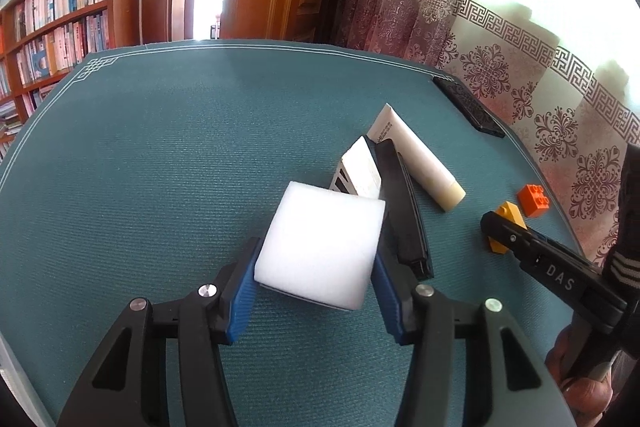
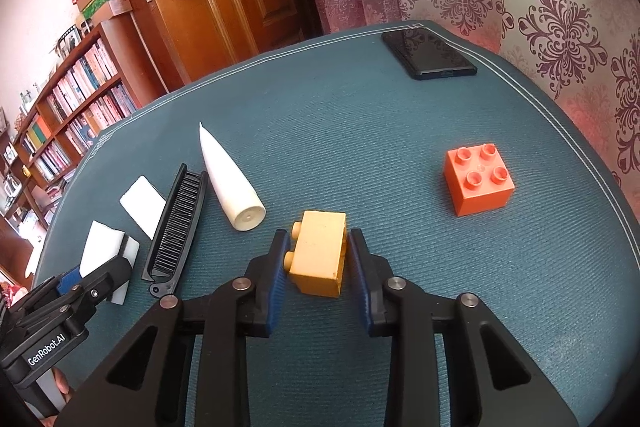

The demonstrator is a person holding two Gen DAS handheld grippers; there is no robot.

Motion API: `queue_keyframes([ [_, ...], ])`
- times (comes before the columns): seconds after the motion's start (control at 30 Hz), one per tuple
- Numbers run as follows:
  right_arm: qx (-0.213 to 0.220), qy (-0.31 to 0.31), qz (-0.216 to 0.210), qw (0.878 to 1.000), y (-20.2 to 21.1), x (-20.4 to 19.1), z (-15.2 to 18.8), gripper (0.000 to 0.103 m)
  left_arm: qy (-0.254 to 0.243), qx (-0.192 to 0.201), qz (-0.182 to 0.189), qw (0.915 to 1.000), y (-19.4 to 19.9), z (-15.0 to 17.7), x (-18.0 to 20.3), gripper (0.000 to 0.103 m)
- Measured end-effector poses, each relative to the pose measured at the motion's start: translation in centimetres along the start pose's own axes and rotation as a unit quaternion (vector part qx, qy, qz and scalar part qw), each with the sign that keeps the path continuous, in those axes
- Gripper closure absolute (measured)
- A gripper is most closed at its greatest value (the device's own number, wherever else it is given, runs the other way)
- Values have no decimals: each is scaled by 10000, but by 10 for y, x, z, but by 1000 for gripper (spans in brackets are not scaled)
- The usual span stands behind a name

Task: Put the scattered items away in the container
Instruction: 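Grasp the white sponge block with the left gripper while the right gripper holds the yellow brick, then carry the sponge block and yellow brick over the clear bowl with both grippers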

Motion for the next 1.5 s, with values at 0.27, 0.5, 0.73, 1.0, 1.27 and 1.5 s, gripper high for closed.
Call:
queue_keyframes([
  [0.27, 24, -158, 168, 9997, 4, 8, -1, 75, -119, 489, -218, 9985, 21, -15, -3, 46],
  [0.5, 36, -232, 317, 9992, 7, 11, 0, 75, -83, 657, -392, 9970, 24, -21, -8, 46],
  [0.73, -45, -374, 525, 9979, 14, 18, 8, 75, -77, 821, -381, 9959, 34, -25, -6, 46],
  [1.0, -216, -112, 502, 9984, 39, -2, 37, 76, -41, 963, -397, 9946, 42, -29, -9, 46],
  [1.27, -243, -193, 189, 9993, 59, -19, 59, 76, -30, 978, -451, 9942, 45, -29, -8, 46],
  [1.5, -221, -286, -119, 9993, 68, -35, 66, 76, -51, 965, -438, 9944, 58, -14, -7, 46],
])
Point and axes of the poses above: each gripper's, at about its wrist camera, not at the fingertips, and y roughly against the way its jaws point, x to its right, z to its underside, the point moved 9 cm from there along -y, roughly the way its jaws point, and after that the axes turned 13 degrees about y, right-handed, at the moved point
